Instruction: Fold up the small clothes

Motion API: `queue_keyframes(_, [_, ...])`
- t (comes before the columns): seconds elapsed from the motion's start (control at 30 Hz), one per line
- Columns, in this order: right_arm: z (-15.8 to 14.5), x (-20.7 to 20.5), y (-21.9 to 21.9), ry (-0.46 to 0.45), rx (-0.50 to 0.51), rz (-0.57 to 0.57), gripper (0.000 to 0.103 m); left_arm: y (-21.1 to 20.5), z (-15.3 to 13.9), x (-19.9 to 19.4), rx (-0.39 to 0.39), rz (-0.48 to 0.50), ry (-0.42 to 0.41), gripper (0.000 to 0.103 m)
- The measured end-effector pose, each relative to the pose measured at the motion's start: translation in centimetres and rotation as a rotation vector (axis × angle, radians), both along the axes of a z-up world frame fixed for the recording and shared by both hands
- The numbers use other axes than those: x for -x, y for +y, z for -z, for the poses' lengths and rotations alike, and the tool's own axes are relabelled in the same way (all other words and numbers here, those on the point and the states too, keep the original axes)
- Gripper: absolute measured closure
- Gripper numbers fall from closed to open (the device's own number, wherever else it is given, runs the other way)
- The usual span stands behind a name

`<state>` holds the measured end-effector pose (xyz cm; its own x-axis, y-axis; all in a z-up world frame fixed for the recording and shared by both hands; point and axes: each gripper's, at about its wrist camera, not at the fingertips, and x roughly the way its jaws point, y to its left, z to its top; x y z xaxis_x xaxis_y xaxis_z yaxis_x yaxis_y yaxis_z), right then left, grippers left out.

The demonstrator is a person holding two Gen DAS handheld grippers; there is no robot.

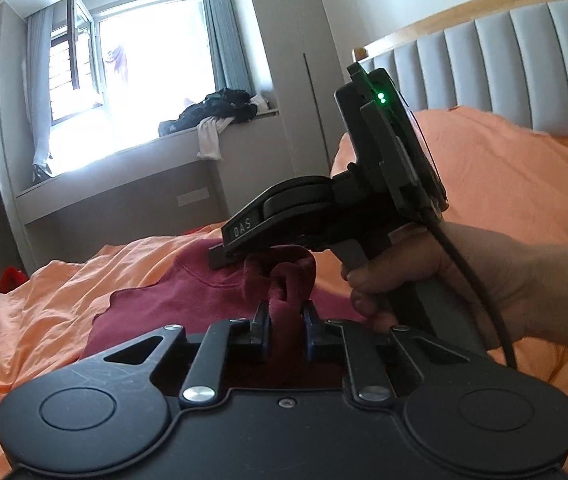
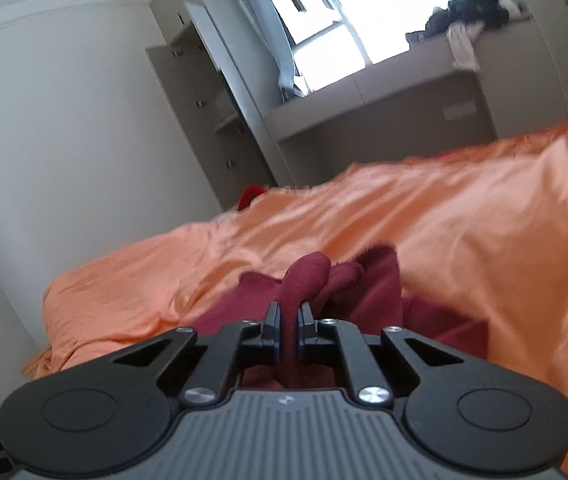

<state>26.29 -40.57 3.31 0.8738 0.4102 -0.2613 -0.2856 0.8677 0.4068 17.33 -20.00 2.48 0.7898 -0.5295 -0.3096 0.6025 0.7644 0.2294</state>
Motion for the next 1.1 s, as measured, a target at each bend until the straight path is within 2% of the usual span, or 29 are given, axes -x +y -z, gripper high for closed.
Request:
queue_keyframes(0.23, [-0.4,1.3,-2.8,-0.014,0.02,0.074,0.096,-2.6,0.5,-0.2,0.014,0.055,0.043,0.087])
queue_keyframes(0.47, [1.2,0.9,-4.4,0.047,0.029,0.11,0.096,-3.8,1.9,-1.7,0.022,0.063,0.131,0.087])
queue_keyframes(0.8, [2.1,0.7,-4.7,0.072,0.03,0.111,0.095,-3.9,2.5,-2.0,0.011,0.063,0.14,0.085])
queue_keyframes(1.1, [2.3,0.2,-4.6,0.093,0.027,0.105,0.095,-3.5,1.7,-2.2,0.023,0.084,0.183,0.079])
